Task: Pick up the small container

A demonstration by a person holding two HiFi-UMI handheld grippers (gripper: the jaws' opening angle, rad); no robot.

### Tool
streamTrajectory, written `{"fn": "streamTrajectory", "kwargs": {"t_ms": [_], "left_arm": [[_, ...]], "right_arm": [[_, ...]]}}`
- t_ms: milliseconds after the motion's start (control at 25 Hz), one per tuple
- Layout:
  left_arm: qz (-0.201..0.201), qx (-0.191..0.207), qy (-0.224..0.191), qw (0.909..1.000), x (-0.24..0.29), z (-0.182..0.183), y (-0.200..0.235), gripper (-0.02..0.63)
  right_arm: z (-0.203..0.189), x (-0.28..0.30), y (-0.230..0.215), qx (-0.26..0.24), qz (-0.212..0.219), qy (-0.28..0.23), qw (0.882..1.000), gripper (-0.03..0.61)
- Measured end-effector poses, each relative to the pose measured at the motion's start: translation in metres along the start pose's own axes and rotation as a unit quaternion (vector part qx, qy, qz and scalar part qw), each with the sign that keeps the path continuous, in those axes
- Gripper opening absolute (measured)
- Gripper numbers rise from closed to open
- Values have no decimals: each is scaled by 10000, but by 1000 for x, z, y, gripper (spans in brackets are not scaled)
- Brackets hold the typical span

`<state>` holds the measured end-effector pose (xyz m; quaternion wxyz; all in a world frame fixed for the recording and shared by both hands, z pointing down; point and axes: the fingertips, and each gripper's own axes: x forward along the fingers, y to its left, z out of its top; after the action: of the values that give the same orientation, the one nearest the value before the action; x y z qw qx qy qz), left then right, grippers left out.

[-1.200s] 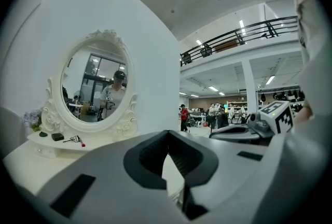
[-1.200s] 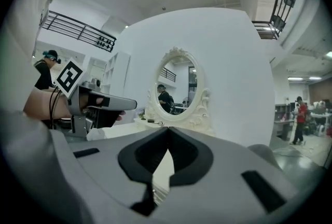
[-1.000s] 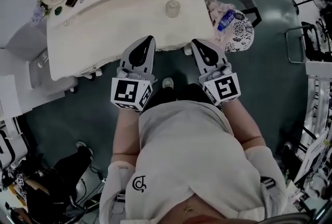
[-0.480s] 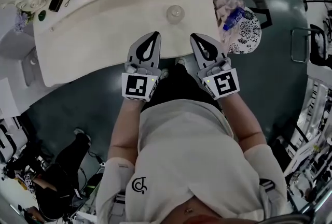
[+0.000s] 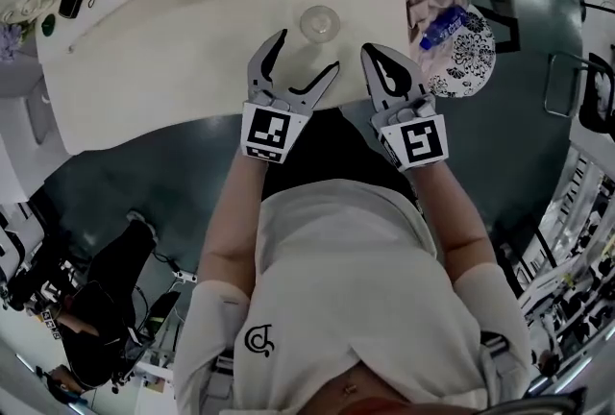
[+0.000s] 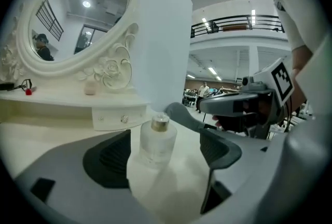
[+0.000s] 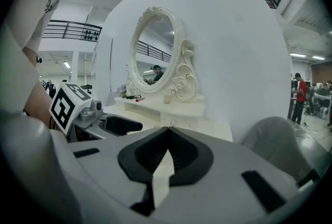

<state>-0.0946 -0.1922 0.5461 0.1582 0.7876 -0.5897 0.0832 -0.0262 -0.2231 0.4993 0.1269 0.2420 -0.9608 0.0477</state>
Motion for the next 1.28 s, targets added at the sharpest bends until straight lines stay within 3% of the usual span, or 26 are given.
{"fn": "streamTrajectory", "kwargs": {"t_ms": [280,560,720,800,1000,1280], "left_arm": [[413,243,390,9981,41,-13,16,448],[352,291,670,9967,70,-22,16,445],[398,513,1023,9926,76,-32,16,434],[560,518,972,9923,76,-30,22,354],[722,505,933,9917,75,-28,28,350],[607,311,893,9937,68,-16,24,348]], "right_arm": [[-10,7,-24,195,12,25,9998,6],[-23,12,-43,252,92,168,9995,6],[-27,19,-49,362,135,155,9991,6],[-29,21,-50,448,142,162,9988,6],[-41,17,-49,648,206,256,9974,6],[-35,9,-40,663,205,238,9973,6]]}}
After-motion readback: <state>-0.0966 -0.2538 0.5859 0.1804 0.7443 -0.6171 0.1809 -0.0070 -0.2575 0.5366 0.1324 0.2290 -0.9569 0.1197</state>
